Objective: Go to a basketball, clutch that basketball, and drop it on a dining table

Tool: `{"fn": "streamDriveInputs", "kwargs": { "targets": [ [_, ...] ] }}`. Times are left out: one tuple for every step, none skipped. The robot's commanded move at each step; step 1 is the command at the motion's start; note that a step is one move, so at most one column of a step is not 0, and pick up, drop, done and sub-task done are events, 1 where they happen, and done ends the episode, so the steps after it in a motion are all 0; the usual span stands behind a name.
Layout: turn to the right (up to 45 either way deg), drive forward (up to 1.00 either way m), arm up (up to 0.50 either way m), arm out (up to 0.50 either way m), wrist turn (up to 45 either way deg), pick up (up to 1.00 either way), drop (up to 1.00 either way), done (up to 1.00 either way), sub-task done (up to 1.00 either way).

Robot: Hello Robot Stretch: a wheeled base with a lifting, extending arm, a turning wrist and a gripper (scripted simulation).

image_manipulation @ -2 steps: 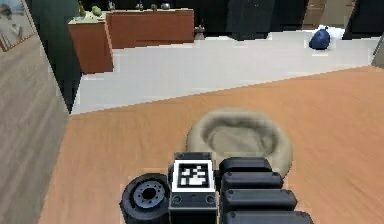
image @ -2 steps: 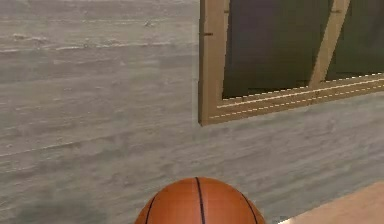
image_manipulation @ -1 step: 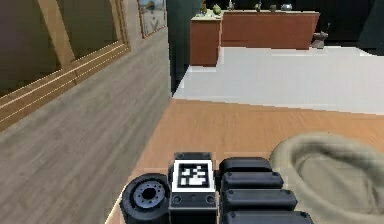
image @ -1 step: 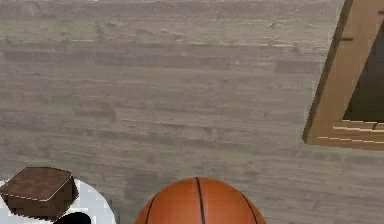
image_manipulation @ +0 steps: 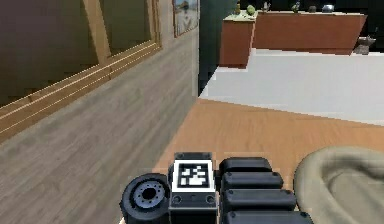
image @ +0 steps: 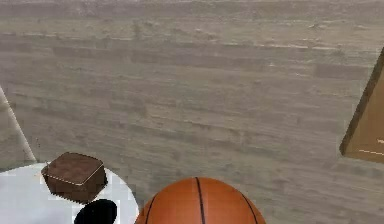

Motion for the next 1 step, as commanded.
{"fn": "streamDriveInputs", "kwargs": {
  "targets": [
    [0.0, 0.15, 0.00, 0.00, 0.0, 0.00, 0.00, 0.00, 0.00]
  ]
}}
